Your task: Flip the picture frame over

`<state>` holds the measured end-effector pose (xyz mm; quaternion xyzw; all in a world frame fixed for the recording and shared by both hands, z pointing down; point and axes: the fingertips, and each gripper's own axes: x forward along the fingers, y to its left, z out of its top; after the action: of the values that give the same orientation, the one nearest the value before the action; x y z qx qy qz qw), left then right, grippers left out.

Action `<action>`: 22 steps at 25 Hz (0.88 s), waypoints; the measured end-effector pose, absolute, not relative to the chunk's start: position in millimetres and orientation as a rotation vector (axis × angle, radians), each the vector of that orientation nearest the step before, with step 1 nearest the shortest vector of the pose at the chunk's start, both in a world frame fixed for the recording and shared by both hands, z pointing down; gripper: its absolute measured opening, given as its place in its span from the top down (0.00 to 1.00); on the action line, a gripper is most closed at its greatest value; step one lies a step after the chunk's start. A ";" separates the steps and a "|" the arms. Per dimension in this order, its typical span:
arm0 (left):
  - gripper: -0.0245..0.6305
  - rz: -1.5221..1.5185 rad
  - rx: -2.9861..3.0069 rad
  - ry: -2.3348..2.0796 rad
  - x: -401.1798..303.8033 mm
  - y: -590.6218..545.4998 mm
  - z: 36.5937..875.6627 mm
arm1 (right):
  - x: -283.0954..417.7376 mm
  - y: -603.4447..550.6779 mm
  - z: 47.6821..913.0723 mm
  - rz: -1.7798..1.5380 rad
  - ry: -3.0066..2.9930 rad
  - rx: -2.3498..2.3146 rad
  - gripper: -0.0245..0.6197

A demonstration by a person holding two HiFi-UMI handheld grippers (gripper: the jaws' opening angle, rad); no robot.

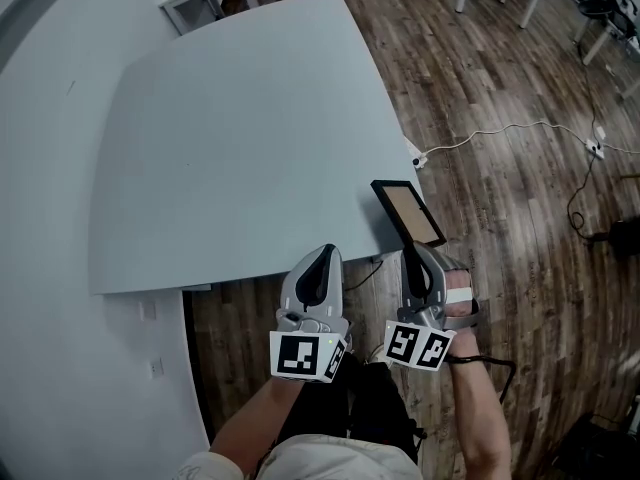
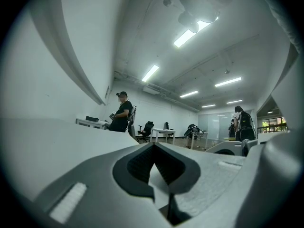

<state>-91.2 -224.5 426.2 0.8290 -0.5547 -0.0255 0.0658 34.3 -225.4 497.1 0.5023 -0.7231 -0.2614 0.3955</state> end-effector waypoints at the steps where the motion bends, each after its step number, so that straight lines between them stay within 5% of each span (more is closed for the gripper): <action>1: 0.96 -0.077 2.501 -1.673 -91.2 -224.0 426.2 | 32.1 -224.2 501.6 -0.682 -1.812 1.255 0.82; 22: 0.96 -0.048 2.514 -1.659 -88.1 -221.4 426.2 | -2.1 -209.2 580.8 -0.786 -1.611 1.025 0.80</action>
<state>-88.1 -221.4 426.2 0.8328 -0.5495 -0.0159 0.0647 -2.1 -209.2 580.8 0.4264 -0.6697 -0.3267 0.5128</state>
